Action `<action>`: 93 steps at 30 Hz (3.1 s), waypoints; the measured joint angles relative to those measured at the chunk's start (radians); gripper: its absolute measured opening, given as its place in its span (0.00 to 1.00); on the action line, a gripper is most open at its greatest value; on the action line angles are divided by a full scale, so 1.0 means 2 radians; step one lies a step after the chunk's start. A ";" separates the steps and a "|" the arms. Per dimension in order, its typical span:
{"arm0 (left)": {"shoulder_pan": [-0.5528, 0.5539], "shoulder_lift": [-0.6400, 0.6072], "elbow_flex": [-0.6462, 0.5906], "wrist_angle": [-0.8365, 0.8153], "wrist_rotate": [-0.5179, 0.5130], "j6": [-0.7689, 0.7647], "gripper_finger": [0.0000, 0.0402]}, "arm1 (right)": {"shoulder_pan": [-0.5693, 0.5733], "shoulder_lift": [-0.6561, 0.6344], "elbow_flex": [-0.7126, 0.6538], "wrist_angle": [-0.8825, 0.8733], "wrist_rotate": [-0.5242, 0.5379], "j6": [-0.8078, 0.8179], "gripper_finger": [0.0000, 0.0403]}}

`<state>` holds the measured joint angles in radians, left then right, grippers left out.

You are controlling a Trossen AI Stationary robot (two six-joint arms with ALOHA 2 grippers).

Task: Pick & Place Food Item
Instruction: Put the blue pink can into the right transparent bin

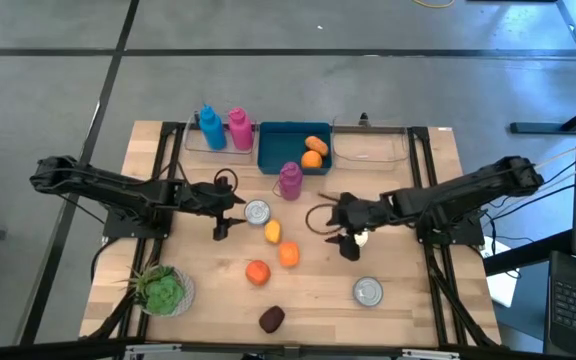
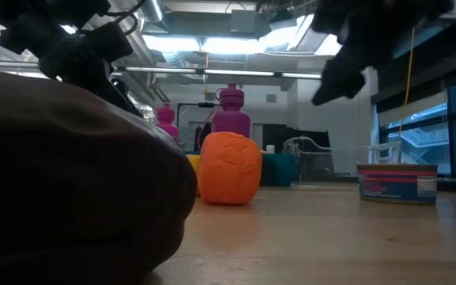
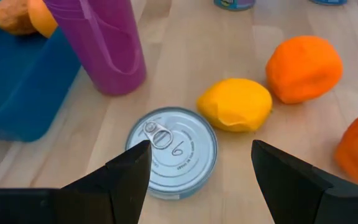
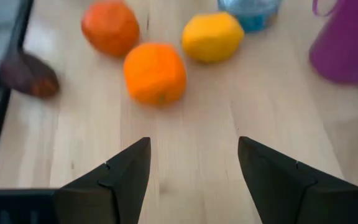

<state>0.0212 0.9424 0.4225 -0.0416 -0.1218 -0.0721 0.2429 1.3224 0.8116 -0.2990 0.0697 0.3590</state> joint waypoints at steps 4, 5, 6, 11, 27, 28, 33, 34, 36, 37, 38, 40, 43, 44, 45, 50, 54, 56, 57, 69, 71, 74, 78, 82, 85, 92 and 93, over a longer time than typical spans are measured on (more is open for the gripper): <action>0.000 0.000 0.000 0.014 -0.010 -0.006 0.66 | 0.036 0.000 0.032 -0.085 0.031 0.031 0.59; 0.000 0.000 0.000 0.018 -0.010 -0.007 0.66 | 0.046 0.000 0.035 -0.104 0.040 0.046 0.59; 0.000 0.000 0.000 0.021 -0.010 -0.009 0.66 | 0.057 0.000 0.036 -0.119 0.049 0.062 0.59; 0.000 0.000 0.000 0.026 -0.009 -0.009 0.66 | 0.100 0.005 0.021 -0.139 0.087 0.141 0.59; 0.000 0.000 0.000 0.034 -0.008 -0.032 0.66 | 0.177 0.112 0.015 -0.139 0.180 0.253 0.59; 0.000 0.000 0.000 0.034 -0.008 -0.032 0.66 | 0.178 0.117 0.015 -0.139 0.187 0.258 0.59; 0.000 0.000 0.000 0.034 -0.007 -0.033 0.66 | 0.180 0.131 0.015 -0.144 0.206 0.263 0.57; 0.000 0.000 0.000 0.034 -0.007 -0.033 0.66 | 0.180 0.133 0.015 -0.147 0.206 0.263 0.57; 0.000 0.000 0.000 0.034 -0.007 -0.033 0.66 | 0.180 0.138 0.015 -0.148 0.208 0.262 0.55; 0.000 0.000 0.000 0.034 -0.007 -0.033 0.66 | 0.180 0.139 0.015 -0.148 0.211 0.262 0.55; 0.000 0.000 0.000 0.034 -0.007 -0.033 0.66 | 0.180 0.140 0.015 -0.150 0.211 0.262 0.54; 0.000 0.000 0.000 0.033 -0.007 -0.033 0.66 | 0.180 0.143 0.016 -0.150 0.214 0.262 0.52; 0.000 0.000 0.000 0.032 -0.007 -0.032 0.66 | 0.180 0.143 0.016 -0.152 0.214 0.262 0.51; 0.000 0.000 0.000 0.032 -0.007 -0.032 0.66 | 0.180 0.143 0.016 -0.153 0.214 0.262 0.50; 0.000 0.000 0.000 0.032 -0.007 -0.032 0.66 | 0.180 0.143 0.016 -0.153 0.214 0.262 0.50; 0.000 0.000 0.000 0.030 -0.007 -0.030 0.66 | 0.180 0.144 0.016 -0.159 0.214 0.261 0.46; 0.000 0.000 0.000 0.030 -0.008 -0.030 0.66 | 0.180 0.148 0.017 -0.163 0.214 0.256 0.41; 0.000 0.000 0.000 0.030 -0.008 -0.029 0.66 | 0.180 0.154 0.017 -0.166 0.218 0.248 0.40; 0.000 0.000 0.000 0.030 -0.008 -0.028 0.66 | 0.180 0.158 0.017 -0.167 0.219 0.246 0.39; 0.000 0.000 0.000 0.021 -0.008 -0.028 0.66 | 0.180 0.164 0.018 -0.173 0.226 0.242 0.34; 0.000 0.000 0.000 0.021 -0.008 -0.028 0.66 | 0.180 0.164 0.017 -0.176 0.229 0.240 0.29; 0.000 0.000 0.000 0.021 -0.008 -0.028 0.66 | 0.180 0.164 0.017 -0.181 0.232 0.239 0.20; 0.000 0.000 0.000 0.021 -0.008 -0.028 0.66 | 0.180 0.164 0.017 -0.180 0.235 0.239 0.08; 0.000 0.000 0.000 0.021 -0.008 -0.028 0.66 | 0.180 0.164 0.017 -0.179 0.241 0.239 0.01; 0.000 0.000 0.000 0.021 -0.008 -0.028 0.66 | 0.180 0.164 0.017 -0.179 0.248 0.243 0.01; 0.000 0.000 0.000 0.021 -0.008 -0.030 0.66 | 0.178 0.168 0.033 -0.197 0.255 0.222 0.00; 0.000 0.000 0.000 0.021 -0.008 -0.031 0.66 | 0.178 0.169 0.037 -0.205 0.253 0.221 0.00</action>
<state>0.0212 0.9424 0.4217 0.0001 -0.1375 -0.1345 0.5980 1.6596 0.8848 -0.7081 0.5756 0.8013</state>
